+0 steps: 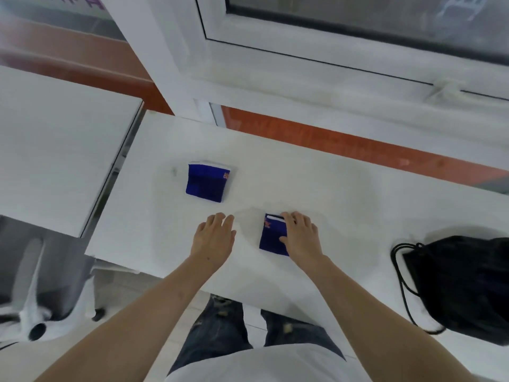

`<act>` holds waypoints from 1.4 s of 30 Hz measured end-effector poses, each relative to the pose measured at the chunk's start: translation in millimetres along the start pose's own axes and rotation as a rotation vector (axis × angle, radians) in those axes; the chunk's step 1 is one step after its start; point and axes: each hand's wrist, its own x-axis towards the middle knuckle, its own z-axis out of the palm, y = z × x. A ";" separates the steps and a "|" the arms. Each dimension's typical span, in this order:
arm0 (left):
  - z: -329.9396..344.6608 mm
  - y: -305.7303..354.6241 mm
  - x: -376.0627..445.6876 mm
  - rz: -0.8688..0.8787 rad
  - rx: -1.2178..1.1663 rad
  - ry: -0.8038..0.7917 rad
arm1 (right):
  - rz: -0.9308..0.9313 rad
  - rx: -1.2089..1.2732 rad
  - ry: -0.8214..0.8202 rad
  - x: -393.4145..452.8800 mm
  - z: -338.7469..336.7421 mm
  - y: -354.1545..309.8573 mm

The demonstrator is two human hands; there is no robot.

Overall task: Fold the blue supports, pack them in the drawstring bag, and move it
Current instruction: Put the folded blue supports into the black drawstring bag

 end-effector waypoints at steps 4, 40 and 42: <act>-11.6 -39.4 30.2 0.043 0.016 0.036 | 0.042 -0.008 -0.013 14.7 4.3 -32.4; -22.0 -83.5 91.8 0.174 0.007 -0.076 | 0.333 0.339 0.268 -24.9 17.8 -98.3; -23.5 -68.2 79.8 0.217 0.051 -0.049 | 0.330 0.384 0.325 -42.9 11.6 -89.5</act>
